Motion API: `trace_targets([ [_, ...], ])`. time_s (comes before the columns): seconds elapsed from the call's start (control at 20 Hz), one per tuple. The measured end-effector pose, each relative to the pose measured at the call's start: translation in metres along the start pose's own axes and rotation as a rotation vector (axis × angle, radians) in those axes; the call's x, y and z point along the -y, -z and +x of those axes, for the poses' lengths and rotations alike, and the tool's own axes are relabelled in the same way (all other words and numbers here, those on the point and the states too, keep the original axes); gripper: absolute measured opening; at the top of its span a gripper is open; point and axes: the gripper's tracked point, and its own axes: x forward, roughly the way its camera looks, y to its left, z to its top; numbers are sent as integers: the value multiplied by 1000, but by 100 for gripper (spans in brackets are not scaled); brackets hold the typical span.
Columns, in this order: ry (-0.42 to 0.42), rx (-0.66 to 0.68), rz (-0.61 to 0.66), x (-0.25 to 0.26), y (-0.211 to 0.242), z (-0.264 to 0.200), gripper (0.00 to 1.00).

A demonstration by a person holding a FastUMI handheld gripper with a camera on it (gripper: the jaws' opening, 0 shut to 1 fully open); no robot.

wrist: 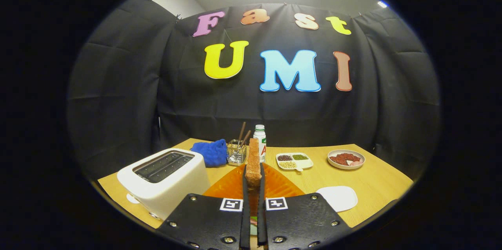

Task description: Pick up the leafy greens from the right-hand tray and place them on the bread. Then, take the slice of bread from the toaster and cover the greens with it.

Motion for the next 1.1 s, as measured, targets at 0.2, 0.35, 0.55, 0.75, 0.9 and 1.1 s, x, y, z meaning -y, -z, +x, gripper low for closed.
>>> trace_targets([
  [0.2, -27, -39, 8, 7, 17, 3, 7],
  [0.35, -99, -54, 3, 6, 31, 6, 7],
  [0.55, -231, -61, 98, 2, 47, 9, 7],
  [0.75, -253, -82, 122, 11, 61, 19, 7],
  [0.9, -296, -78, 143, 3, 63, 20, 7],
  [1.1, -336, -102, 160, -4, 76, 30, 7],
])
